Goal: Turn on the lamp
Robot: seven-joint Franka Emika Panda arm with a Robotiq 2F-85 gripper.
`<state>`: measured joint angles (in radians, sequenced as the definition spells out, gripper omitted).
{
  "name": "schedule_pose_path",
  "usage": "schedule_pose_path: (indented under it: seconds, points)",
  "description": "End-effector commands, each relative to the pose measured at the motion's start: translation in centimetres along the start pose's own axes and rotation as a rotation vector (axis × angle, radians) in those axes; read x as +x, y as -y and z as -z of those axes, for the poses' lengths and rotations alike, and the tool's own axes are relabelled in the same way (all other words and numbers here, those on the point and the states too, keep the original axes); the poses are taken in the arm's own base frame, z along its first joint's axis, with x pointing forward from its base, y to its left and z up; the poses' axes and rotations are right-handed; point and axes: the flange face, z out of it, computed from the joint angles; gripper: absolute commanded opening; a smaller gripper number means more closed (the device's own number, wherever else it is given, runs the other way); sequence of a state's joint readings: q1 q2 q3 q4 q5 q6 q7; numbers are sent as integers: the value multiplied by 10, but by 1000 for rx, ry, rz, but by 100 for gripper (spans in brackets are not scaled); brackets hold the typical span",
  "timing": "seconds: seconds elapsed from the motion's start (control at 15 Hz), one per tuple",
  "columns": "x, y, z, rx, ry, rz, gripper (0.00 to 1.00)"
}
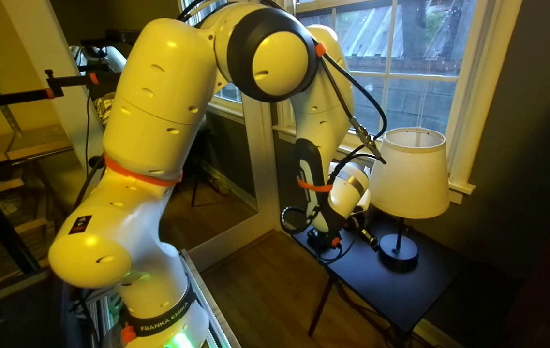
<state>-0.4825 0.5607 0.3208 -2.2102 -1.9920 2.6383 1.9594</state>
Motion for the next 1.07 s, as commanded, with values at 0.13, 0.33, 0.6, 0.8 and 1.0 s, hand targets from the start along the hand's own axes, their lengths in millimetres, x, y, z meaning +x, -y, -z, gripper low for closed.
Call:
schedule_pose_path:
  seconds: [0.13, 0.33, 0.6, 0.8, 1.0]
  points:
    - [-5, 7, -20, -55, -129, -21, 0]
    - [-5, 5, -15, -57, -85, 0, 1]
    - [-4, 4, -15, -60, -90, 6, 0]
    - [-2, 7, -19, -53, -128, 18, 0]
    - [-1, 11, -22, -48, -146, 29, 0]
